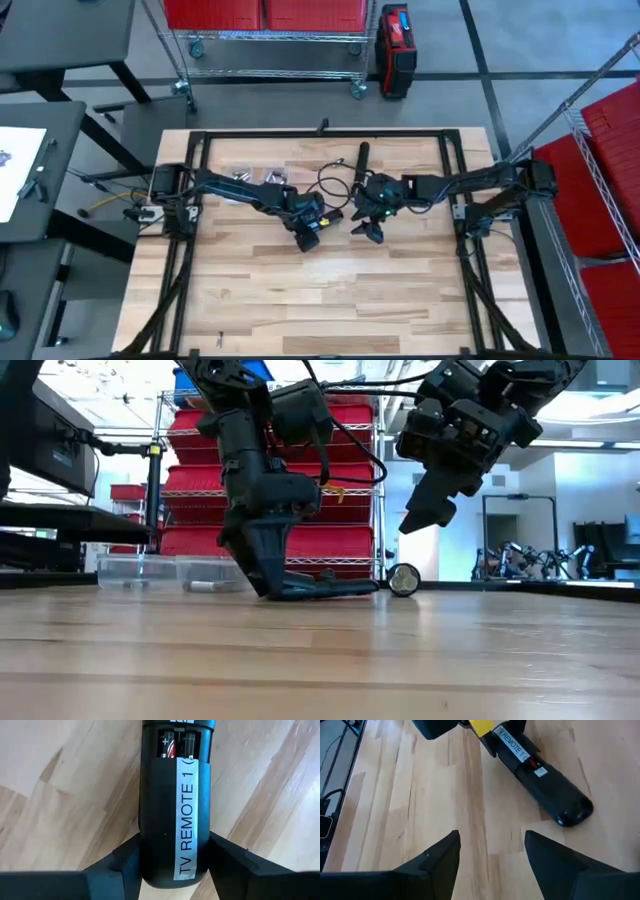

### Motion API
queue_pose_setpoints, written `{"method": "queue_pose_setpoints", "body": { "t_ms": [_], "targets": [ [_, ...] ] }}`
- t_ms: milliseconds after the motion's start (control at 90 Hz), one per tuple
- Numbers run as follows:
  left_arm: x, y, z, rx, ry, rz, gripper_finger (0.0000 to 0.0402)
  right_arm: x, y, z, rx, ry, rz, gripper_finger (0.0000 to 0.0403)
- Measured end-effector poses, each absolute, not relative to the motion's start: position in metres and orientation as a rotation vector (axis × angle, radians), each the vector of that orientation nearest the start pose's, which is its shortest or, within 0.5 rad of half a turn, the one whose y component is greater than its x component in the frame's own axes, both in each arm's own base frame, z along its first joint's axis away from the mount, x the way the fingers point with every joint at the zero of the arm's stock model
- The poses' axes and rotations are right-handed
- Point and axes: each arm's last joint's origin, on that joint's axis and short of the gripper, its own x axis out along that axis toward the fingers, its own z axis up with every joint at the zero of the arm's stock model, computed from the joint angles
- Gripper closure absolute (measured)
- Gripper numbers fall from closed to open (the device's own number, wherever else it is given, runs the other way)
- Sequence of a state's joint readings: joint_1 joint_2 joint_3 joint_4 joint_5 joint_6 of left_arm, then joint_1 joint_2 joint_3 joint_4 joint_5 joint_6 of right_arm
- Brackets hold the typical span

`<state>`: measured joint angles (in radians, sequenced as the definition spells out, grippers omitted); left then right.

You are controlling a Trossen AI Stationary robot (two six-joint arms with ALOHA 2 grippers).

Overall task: Insert battery
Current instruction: Close the remote control battery compartment

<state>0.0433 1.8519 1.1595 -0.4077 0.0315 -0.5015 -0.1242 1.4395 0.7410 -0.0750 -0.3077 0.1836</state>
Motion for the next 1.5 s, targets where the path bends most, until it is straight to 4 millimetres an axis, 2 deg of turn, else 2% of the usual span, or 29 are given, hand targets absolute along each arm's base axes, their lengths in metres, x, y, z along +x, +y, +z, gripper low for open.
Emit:
{"method": "queue_pose_setpoints", "body": {
  "t_ms": [211,567,922,1256,1500],
  "targets": [
    [0.365,0.015,0.161,-0.492,1.061,0.284,0.0231,0.279,-0.026,0.187,0.340,0.772,0.103,0.0191],
    [0.365,0.014,0.161,-0.504,1.065,0.270,0.0182,0.279,-0.026,0.187,0.339,0.772,0.100,0.0191],
    [0.362,0.016,0.163,-0.513,1.080,0.280,0.0178,0.279,-0.026,0.187,0.339,0.773,0.100,0.0191],
    [0.361,0.013,0.199,-0.426,1.256,0.294,0.0178,0.279,-0.026,0.187,0.331,0.773,0.103,0.0191],
    [0.335,-0.016,0.213,-0.336,1.345,0.314,0.0178,0.279,-0.027,0.186,0.276,0.771,0.078,0.0191]
  ]
}}
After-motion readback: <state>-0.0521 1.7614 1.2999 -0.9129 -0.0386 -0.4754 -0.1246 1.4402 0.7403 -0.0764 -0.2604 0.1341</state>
